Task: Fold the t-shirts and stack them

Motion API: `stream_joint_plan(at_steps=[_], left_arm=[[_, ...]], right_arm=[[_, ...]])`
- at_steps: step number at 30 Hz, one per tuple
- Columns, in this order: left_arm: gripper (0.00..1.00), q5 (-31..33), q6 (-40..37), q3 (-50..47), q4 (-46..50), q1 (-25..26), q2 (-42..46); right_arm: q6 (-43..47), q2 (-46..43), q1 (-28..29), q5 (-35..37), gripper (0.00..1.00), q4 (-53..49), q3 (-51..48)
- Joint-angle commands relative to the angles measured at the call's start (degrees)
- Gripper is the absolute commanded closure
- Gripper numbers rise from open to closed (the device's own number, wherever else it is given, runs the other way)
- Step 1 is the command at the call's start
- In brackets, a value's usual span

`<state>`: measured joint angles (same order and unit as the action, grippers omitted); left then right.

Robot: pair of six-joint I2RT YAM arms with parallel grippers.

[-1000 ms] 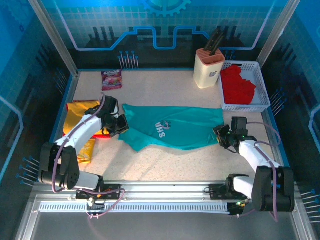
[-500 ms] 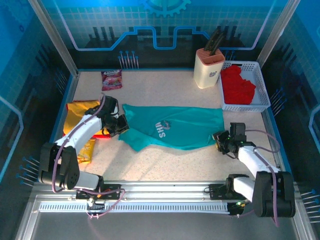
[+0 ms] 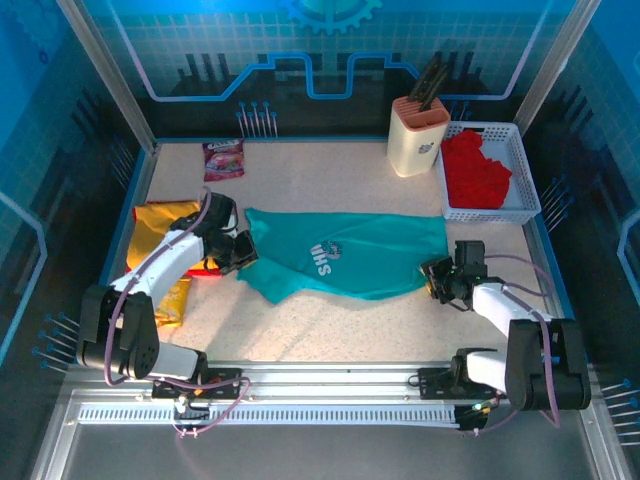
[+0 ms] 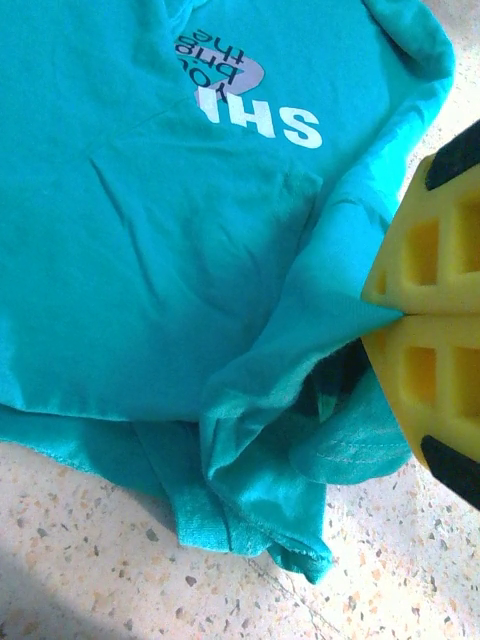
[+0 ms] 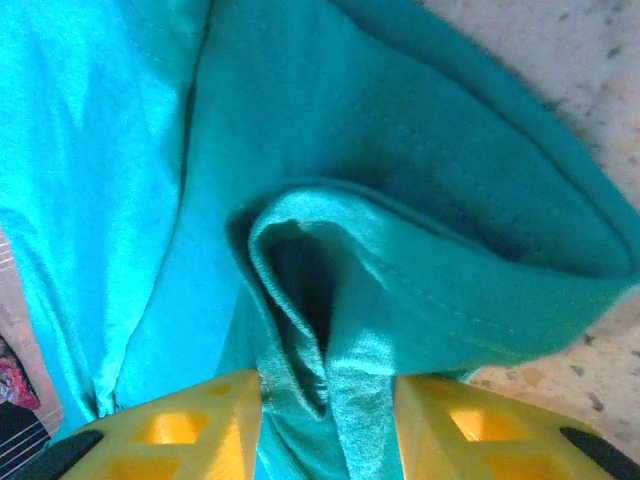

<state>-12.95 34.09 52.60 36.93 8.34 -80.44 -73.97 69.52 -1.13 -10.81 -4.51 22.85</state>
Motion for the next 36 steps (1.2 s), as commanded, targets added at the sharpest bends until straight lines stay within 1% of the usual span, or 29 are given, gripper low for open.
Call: stream_joint_plan(at_steps=[1, 4, 7, 11, 14, 16, 23, 31, 36], left_arm=[[1.00, -0.70, -1.36, -1.08, -0.33, -0.56, 1.16], [1.00, -0.48, -1.48, -1.27, -0.20, -0.54, 1.33], [1.00, -0.62, -1.48, -1.10, -0.34, -0.52, 1.34], [1.00, -0.69, -1.75, -0.75, -0.10, -0.53, 1.25], [1.00, -0.74, -1.81, -0.77, -0.12, -0.54, 1.34], [1.00, -0.67, -1.74, -0.85, -0.40, -0.55, 1.26], [1.00, -1.03, -1.56, -1.01, -0.59, -0.52, 1.16], [1.00, -0.96, -1.48, -1.05, -0.54, -0.54, 1.34], [1.00, -0.68, -1.49, -1.09, -0.39, -0.52, 1.52]], right_arm=[[0.32, -1.32, 1.12, -0.69, 0.59, -2.68, 1.91], [1.48, -5.39, 1.18, 0.99, 0.58, -6.15, 1.99], [5.73, -7.61, 1.13, 3.71, 0.55, -11.85, 4.47], [15.78, -5.56, 0.47, 6.08, 0.56, -19.32, 10.01], [21.61, -2.49, 0.43, 7.46, 0.62, -23.79, 13.37], [22.96, -0.67, 0.42, 6.45, 0.65, -23.44, 13.46], [21.17, 2.54, 0.76, 4.21, 0.67, -16.98, 10.11], [20.55, 5.71, 1.12, 4.42, 0.67, -14.80, 11.63], [19.57, 7.02, 1.49, 4.37, 0.67, -12.95, 10.70]])
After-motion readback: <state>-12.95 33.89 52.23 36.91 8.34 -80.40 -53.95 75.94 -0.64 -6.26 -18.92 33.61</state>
